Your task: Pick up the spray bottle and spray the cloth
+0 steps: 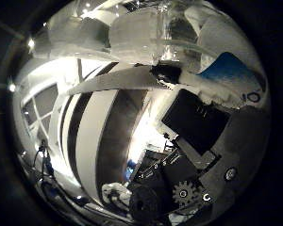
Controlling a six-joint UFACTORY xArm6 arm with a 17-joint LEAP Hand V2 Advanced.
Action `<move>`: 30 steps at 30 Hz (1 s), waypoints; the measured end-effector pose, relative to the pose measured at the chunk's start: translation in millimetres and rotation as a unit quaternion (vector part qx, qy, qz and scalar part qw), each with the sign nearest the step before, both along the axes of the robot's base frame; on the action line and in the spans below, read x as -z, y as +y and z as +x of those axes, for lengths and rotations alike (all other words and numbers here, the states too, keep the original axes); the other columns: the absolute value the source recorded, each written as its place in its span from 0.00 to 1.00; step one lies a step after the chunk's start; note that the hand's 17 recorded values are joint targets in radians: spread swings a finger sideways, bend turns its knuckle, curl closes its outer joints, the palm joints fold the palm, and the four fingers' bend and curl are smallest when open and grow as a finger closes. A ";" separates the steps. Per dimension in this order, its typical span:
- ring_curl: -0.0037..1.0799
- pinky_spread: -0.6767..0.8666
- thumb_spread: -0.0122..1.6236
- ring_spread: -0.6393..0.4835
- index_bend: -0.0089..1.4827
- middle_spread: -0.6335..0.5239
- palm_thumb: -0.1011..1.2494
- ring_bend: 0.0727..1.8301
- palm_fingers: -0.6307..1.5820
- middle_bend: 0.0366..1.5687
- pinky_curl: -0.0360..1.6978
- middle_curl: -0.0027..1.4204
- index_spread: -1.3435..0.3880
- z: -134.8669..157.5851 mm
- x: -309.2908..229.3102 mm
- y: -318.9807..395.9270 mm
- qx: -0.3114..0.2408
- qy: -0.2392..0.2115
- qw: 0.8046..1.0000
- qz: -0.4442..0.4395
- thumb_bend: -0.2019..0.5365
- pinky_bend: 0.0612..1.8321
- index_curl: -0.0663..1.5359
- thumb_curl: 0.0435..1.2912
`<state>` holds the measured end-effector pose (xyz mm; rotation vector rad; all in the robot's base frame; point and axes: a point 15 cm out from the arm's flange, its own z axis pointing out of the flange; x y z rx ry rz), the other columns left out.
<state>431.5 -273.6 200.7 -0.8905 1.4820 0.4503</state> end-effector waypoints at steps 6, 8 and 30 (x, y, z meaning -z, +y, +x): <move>0.56 0.33 0.57 0.43 0.79 0.49 0.90 0.79 0.82 0.84 0.52 0.43 0.68 -7.2 -41.5 -6.7 -0.052 -0.004 0.998 -0.038 0.25 0.66 0.47 0.45; 0.56 0.33 0.58 0.43 0.79 0.49 0.90 0.79 0.82 0.85 0.54 0.43 0.68 -10.6 -59.2 -9.8 -0.067 0.000 0.996 -0.055 0.26 0.66 0.47 0.45; 0.56 0.32 0.59 0.43 0.80 0.48 0.89 0.79 0.83 0.86 0.71 0.41 0.67 -46.8 -181.2 70.9 -0.242 0.126 0.919 -0.284 0.25 0.56 0.45 0.49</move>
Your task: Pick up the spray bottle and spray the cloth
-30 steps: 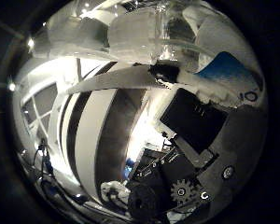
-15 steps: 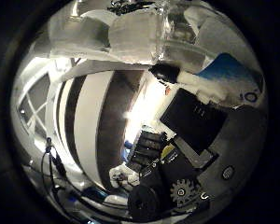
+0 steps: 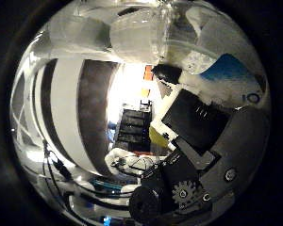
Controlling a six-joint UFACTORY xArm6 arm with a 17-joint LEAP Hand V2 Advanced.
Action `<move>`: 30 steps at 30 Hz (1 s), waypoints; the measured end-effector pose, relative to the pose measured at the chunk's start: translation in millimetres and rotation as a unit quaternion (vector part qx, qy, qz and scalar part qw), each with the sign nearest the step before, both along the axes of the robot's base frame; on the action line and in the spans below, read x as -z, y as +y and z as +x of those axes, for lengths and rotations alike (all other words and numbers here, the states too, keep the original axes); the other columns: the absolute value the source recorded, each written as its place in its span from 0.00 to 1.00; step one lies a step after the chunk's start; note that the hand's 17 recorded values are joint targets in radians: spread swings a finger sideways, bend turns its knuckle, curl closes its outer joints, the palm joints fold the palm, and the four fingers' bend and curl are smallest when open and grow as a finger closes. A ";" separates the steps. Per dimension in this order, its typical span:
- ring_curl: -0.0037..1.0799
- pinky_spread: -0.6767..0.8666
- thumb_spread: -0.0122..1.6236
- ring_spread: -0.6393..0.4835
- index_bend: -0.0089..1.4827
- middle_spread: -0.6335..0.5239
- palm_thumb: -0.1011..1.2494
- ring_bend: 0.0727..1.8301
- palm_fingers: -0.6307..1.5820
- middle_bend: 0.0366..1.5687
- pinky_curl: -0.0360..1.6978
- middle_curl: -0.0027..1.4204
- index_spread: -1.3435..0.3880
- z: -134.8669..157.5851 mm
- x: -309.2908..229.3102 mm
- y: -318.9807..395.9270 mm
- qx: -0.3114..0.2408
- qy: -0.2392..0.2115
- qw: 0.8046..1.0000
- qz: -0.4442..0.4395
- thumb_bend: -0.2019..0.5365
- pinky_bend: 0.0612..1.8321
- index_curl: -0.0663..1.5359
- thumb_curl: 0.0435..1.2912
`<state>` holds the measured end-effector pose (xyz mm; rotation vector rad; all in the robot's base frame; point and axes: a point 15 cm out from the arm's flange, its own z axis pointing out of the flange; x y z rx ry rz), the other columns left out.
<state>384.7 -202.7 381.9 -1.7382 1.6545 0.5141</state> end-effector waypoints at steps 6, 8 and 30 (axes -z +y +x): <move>0.56 0.31 0.60 0.43 0.80 0.48 0.88 0.79 0.83 0.86 0.73 0.40 0.68 -11.6 -0.8 40.2 -0.082 0.087 0.987 -0.104 0.26 0.55 0.45 0.49; 0.56 0.31 0.60 0.43 0.80 0.48 0.88 0.79 0.83 0.86 0.73 0.40 0.68 -13.7 -5.7 50.1 -0.099 0.117 0.978 -0.142 0.25 0.55 0.45 0.49; 0.56 0.30 0.64 0.42 0.80 0.48 0.86 0.78 0.83 0.86 0.75 0.40 0.67 9.4 -22.8 99.5 -0.120 0.212 0.868 -0.433 0.25 0.54 0.45 0.46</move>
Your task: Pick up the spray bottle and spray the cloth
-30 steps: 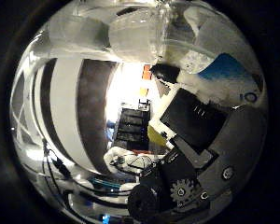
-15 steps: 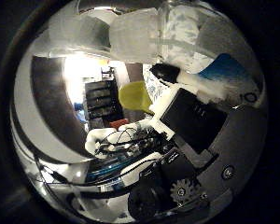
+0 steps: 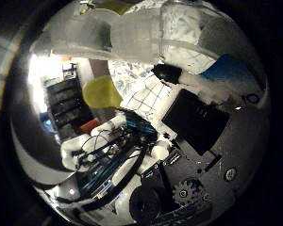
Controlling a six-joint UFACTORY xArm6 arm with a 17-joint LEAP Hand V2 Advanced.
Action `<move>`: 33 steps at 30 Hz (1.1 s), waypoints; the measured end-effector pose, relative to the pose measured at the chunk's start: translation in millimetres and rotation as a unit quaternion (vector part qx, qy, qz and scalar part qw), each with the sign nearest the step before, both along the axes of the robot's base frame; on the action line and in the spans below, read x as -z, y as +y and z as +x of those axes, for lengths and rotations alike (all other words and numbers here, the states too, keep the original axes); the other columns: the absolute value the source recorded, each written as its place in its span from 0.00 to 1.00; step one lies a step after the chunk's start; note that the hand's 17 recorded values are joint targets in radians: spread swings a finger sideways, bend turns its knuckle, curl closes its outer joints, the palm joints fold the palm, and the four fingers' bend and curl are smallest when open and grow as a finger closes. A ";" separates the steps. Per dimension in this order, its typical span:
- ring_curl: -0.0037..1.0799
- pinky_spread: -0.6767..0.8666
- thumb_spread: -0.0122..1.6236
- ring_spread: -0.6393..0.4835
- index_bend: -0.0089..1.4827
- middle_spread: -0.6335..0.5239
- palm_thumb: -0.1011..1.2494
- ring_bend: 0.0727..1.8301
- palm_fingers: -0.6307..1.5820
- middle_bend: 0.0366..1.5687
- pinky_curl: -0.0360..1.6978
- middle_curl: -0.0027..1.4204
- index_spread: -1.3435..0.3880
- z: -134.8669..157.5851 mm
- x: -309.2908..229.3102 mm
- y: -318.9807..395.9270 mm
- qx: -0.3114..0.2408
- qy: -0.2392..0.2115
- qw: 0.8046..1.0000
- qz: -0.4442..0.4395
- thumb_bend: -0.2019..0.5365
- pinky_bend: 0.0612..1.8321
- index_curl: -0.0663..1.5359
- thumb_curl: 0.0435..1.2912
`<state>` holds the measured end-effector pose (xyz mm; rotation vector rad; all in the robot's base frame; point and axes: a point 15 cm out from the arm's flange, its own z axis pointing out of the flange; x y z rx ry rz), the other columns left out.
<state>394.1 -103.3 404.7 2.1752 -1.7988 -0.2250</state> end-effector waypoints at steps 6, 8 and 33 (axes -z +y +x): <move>0.56 0.30 0.64 0.42 0.80 0.47 0.85 0.79 0.83 0.86 0.75 0.41 0.67 9.5 19.1 5.8 -0.001 0.025 0.999 -0.030 0.25 0.54 0.46 0.45; 0.56 0.30 0.64 0.42 0.80 0.47 0.85 0.79 0.83 0.86 0.75 0.41 0.67 13.5 26.5 7.6 0.002 0.029 0.999 -0.033 0.25 0.54 0.46 0.45; 0.56 0.30 0.66 0.42 0.80 0.48 0.86 0.79 0.83 0.86 0.74 0.41 0.67 23.1 40.1 41.0 -0.012 0.031 0.999 0.008 0.26 0.54 0.45 0.43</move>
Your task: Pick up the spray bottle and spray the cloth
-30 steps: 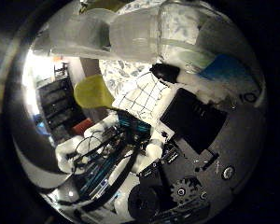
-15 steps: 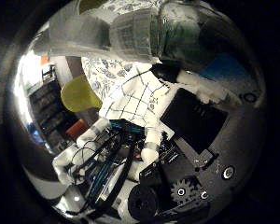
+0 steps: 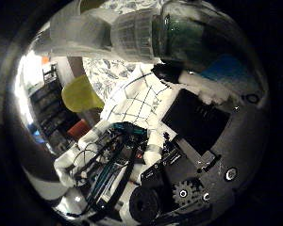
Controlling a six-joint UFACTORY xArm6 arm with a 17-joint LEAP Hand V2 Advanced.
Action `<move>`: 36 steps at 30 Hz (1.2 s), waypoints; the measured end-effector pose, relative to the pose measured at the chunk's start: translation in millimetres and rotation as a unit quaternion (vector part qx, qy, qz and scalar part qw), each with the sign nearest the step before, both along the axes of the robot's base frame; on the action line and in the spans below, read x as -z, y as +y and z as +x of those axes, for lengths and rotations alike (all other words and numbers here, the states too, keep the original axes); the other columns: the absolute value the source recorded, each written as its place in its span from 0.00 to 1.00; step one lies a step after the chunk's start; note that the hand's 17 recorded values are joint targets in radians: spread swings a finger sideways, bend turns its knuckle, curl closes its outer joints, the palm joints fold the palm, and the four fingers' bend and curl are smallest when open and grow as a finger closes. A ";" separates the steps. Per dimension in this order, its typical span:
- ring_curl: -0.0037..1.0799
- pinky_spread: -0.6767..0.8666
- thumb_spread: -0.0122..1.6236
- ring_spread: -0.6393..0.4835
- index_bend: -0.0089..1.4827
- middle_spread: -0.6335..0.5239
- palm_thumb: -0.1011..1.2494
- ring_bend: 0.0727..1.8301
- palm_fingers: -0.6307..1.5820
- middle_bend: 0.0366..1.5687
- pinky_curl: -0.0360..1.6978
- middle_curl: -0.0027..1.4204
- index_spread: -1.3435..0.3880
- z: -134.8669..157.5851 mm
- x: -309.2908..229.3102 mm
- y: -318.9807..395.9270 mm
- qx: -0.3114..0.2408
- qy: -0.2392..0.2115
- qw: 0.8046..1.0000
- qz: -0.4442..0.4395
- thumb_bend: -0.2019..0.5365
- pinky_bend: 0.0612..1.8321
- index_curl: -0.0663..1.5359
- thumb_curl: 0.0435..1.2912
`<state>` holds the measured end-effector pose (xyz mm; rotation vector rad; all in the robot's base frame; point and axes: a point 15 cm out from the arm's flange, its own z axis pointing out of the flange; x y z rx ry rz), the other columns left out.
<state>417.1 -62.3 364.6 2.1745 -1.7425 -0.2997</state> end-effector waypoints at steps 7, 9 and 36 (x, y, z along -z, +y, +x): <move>0.56 0.30 0.66 0.42 0.80 0.48 0.87 0.79 0.83 0.86 0.74 0.41 0.67 -16.5 -36.3 65.2 -0.020 -0.034 0.994 0.098 0.26 0.54 0.45 0.43; 0.56 0.30 0.66 0.42 0.80 0.48 0.87 0.79 0.83 0.86 0.74 0.41 0.67 -19.0 -46.9 84.3 -0.030 -0.048 0.991 0.121 0.26 0.54 0.45 0.43; 0.56 0.30 0.64 0.43 0.79 0.49 0.92 0.79 0.83 0.86 0.76 0.40 0.67 26.8 -3.0 281.6 0.016 -0.154 0.781 0.605 0.26 0.53 0.45 0.46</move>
